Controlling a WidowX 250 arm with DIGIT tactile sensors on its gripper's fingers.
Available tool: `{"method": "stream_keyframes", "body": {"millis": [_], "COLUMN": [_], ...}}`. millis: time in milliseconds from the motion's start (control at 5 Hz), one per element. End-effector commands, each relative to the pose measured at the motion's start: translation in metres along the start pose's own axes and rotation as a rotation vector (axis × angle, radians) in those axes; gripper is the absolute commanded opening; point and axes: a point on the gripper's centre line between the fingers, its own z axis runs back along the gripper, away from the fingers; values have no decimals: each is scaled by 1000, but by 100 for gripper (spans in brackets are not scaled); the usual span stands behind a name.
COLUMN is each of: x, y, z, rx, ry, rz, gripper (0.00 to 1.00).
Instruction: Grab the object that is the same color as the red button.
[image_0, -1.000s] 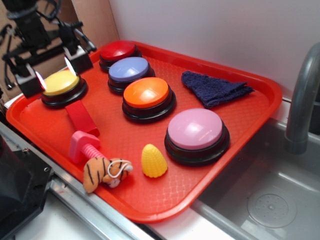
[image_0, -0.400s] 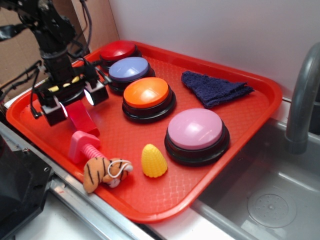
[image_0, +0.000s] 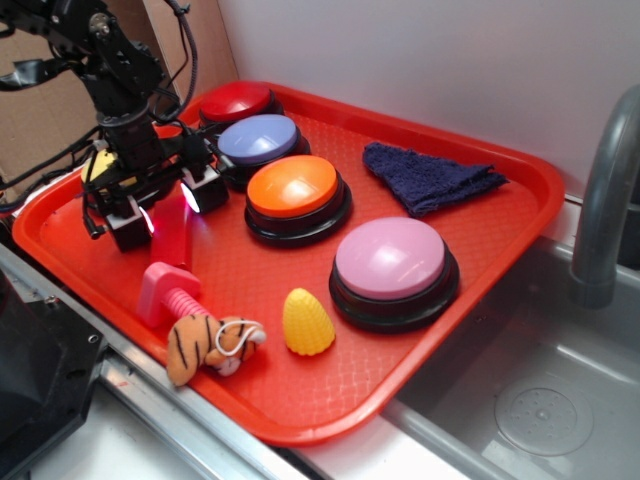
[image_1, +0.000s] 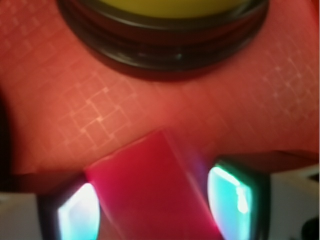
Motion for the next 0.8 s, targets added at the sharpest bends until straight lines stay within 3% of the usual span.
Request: {"method": "stream_keyframes", "body": {"millis": [0, 400, 600], "x": [10, 16, 8], "y": [0, -17, -17], "z": [8, 57, 87], "rx": [-43, -79, -49], "ry": [35, 12, 11], "rz": [-38, -312, -511], "gripper": [0, 0, 0]}}
